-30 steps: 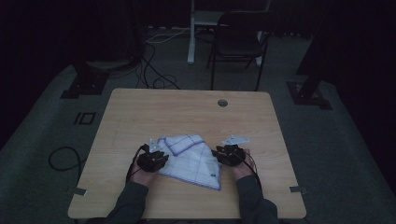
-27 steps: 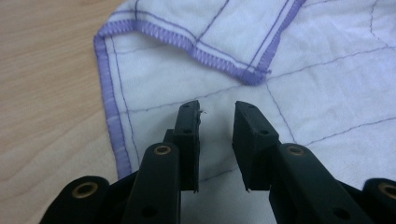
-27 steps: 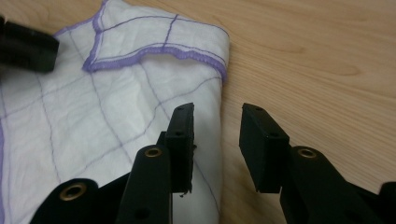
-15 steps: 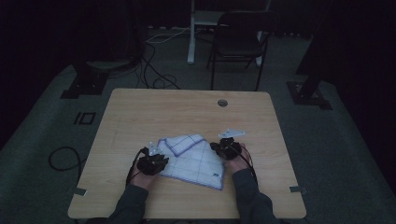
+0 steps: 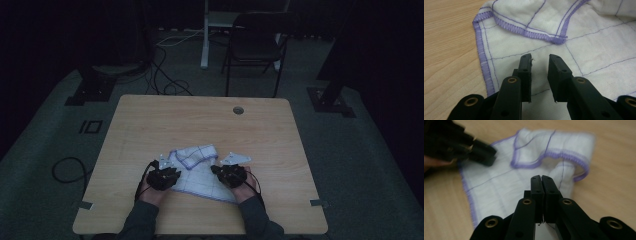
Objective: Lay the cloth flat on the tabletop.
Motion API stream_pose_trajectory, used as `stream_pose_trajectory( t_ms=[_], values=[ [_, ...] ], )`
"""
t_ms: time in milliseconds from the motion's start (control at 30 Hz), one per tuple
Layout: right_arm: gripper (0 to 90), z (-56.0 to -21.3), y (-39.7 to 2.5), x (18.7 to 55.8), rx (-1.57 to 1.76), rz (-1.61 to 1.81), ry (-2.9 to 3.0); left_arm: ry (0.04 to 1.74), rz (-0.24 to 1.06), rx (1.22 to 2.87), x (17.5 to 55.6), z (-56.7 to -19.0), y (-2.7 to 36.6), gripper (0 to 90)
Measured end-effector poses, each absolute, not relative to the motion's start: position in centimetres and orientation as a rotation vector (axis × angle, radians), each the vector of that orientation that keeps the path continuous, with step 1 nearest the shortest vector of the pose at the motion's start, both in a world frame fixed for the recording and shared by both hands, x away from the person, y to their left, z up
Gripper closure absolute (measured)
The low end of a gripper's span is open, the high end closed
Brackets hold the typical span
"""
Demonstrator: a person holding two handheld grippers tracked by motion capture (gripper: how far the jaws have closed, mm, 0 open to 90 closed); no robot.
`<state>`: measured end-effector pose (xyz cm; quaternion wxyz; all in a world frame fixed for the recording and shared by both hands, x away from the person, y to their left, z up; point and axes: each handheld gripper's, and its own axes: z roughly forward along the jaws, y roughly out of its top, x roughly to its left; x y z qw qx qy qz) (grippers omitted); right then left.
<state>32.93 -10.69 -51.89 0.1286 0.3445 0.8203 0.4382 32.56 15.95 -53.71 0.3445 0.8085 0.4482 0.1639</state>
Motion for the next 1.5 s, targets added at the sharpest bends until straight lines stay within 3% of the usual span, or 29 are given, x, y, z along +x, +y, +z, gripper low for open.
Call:
stream_pose_trajectory(
  t_ms=[400, 700, 833, 1033, 1133, 1267, 1500],
  values=[
    [89.6, -54.4, -10.1, 31.3, 1.045, 1.256, 2.462, 1.111, 0.415, 2.078, 31.4, -52.6, 15.5, 71.2],
    [89.4, -54.5, -10.0, 31.3, 1.045, 1.251, 2.466, 0.959, 0.490, 1.996, 31.6, -48.5, 12.7, 55.4],
    [89.2, -54.6, -10.0, 31.4, 1.043, 1.254, 2.468, 0.904, 0.472, 1.965, 32.4, -47.2, 11.3, 53.5],
    [88.4, -54.5, -10.1, 31.4, 1.035, 1.260, 2.478, 0.901, 0.500, 2.047, 33.4, -47.8, 9.0, 52.0],
    [88.4, -54.4, -10.1, 31.3, 1.024, 1.261, 2.489, 0.939, 0.496, 2.092, 33.6, -48.6, 9.2, 61.3],
    [85.8, -54.0, -10.4, 31.3, 1.005, 1.268, 2.492, 0.960, 0.471, 2.110, 33.0, -49.1, 10.4, 82.8],
    [79.0, -51.8, -12.3, 31.6, 1.008, 1.308, 2.400, 1.038, 0.423, 2.092, 31.4, -50.1, 14.0, 86.4]
  ],
)
